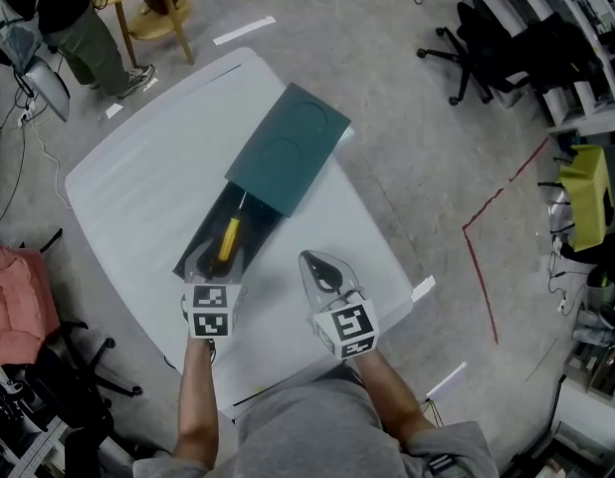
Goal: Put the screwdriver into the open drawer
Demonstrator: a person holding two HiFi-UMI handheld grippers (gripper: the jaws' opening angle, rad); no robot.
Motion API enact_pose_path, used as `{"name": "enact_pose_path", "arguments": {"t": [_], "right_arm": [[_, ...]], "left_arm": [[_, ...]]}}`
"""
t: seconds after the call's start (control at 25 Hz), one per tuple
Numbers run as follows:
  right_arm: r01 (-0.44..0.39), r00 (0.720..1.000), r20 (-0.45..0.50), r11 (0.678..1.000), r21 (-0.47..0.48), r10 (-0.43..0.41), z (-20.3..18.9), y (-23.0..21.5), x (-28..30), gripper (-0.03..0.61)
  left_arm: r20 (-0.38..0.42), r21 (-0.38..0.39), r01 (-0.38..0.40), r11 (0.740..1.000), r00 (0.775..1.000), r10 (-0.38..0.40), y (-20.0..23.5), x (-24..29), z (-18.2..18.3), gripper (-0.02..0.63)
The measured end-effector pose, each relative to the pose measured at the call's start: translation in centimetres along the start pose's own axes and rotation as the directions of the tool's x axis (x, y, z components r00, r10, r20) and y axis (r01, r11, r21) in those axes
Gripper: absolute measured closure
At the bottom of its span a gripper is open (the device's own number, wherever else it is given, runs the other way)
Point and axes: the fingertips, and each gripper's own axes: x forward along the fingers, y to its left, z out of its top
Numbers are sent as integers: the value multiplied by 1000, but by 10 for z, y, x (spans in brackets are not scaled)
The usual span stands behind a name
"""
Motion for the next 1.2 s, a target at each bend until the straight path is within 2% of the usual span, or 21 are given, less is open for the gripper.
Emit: {"name": "enact_pose_path", "arguments": {"t": [0.32,0.6,0.92,1.2], "right_arm": [[12,998,54,1000,-17,-11,15,14,-24,575],[9,993,119,999,-48,-4,36,36,-51,575],[7,982,191,996,-89,10,56,64,-86,575],[19,969,248,993,-119,11,66,86,-122,575]], "left_arm": [[112,-16,11,1000,994,-9,-11,-39,22,441],[197,-13,-13,1000,980,15,-19,-85,39,471],[317,-22,-64,998,946,68,-25,-148,54,515],[386,0,-94,996,918,87,-43,-200,56,549]]}}
